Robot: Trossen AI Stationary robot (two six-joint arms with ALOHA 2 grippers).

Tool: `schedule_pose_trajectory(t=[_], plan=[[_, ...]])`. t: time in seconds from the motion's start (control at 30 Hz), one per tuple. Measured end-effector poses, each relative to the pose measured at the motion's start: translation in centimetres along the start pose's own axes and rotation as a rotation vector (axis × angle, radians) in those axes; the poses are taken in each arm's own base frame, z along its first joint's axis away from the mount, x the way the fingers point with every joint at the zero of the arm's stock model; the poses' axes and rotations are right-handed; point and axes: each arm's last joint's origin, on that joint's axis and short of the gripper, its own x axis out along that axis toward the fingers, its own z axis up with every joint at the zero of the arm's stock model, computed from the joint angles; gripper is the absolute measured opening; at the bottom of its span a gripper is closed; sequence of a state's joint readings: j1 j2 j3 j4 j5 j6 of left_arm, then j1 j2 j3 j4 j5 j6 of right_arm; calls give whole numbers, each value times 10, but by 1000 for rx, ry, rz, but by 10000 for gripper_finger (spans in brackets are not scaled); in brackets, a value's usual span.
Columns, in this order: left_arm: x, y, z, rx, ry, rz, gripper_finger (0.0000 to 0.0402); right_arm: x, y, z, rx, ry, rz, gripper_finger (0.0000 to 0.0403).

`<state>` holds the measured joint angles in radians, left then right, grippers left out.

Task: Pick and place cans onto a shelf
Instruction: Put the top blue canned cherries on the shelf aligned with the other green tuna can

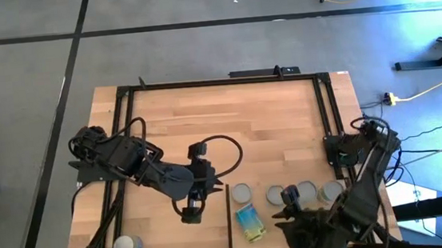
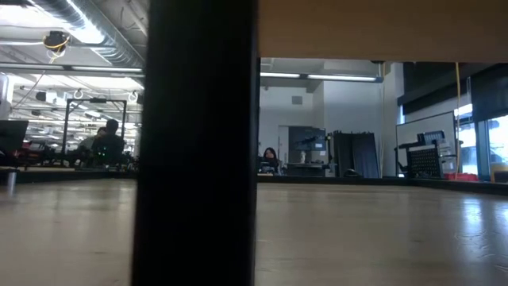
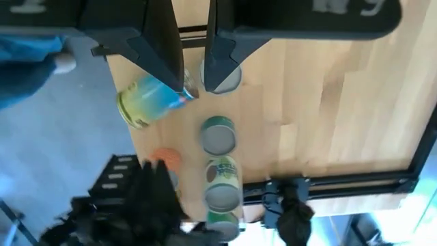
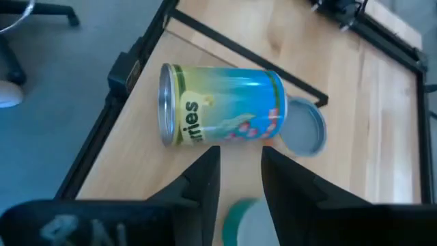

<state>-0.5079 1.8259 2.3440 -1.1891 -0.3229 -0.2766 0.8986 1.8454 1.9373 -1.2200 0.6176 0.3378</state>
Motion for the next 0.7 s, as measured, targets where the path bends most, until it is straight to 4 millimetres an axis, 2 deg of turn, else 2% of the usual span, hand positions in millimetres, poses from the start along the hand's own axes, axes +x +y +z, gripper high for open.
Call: schedule_pose_trajectory(t=[0.3,0.43,0.7], plan=[[0,1,0,-81,-8,24,51,24,40,12,34,-111,4,110],[0,0,0,-80,-8,23,51,33,50,17,67,-173,-54,110],[0,-1,0,-79,4,-12,51,57,66,15,44,-163,-112,110]])
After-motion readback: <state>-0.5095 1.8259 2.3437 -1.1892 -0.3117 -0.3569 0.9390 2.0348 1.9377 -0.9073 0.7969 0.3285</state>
